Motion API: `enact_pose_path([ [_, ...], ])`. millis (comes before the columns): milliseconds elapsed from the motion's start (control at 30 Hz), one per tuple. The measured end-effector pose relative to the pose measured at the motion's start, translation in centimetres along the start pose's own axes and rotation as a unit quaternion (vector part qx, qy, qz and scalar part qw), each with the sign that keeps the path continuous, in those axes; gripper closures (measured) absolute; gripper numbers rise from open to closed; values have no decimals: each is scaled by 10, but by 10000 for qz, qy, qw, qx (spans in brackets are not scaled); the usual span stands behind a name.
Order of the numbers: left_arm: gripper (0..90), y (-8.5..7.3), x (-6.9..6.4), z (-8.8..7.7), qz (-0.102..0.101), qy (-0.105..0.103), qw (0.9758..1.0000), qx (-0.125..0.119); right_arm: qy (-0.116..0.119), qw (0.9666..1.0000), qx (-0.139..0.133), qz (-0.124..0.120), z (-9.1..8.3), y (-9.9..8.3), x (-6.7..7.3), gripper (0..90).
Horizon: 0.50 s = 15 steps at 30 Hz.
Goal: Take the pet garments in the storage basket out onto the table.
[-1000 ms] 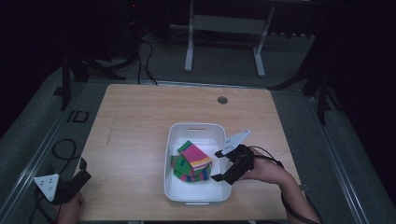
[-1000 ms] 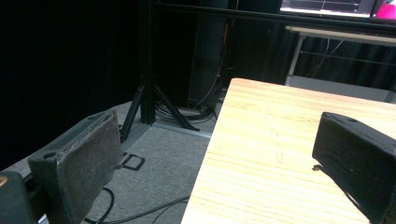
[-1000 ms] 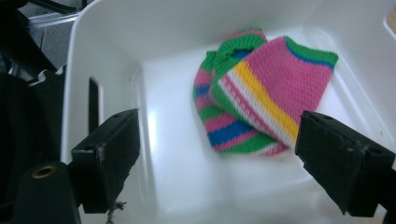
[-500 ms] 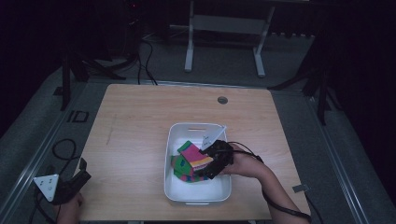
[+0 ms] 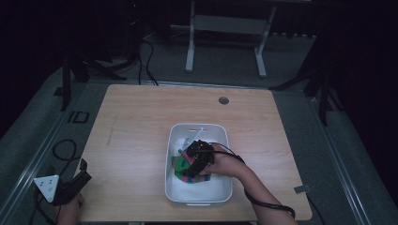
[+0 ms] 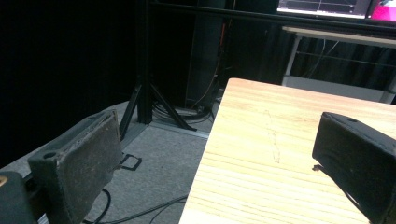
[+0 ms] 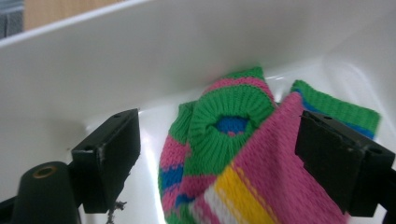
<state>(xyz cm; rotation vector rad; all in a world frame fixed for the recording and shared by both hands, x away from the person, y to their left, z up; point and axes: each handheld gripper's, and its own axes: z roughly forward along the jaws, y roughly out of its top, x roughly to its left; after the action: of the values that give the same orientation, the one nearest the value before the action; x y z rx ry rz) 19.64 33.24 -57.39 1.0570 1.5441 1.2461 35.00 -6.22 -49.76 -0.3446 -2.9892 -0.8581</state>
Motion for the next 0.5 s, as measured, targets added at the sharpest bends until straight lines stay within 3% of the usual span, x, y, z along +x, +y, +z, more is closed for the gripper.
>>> enact_pose_path([
  [333,19,0,0,0,-22,-10,10000,14,-304,9976,618,31,26,2,0,146],
  [433,19,0,0,0,-18,-12,10000,8,-442,9954,849,-82,32,2,2,148],
  [467,18,0,0,0,-18,-11,10000,6,-652,9923,1042,-157,37,0,3,165],
  [500,18,0,0,0,-17,-13,10000,7,-652,9923,1042,-157,37,0,3,165],
])
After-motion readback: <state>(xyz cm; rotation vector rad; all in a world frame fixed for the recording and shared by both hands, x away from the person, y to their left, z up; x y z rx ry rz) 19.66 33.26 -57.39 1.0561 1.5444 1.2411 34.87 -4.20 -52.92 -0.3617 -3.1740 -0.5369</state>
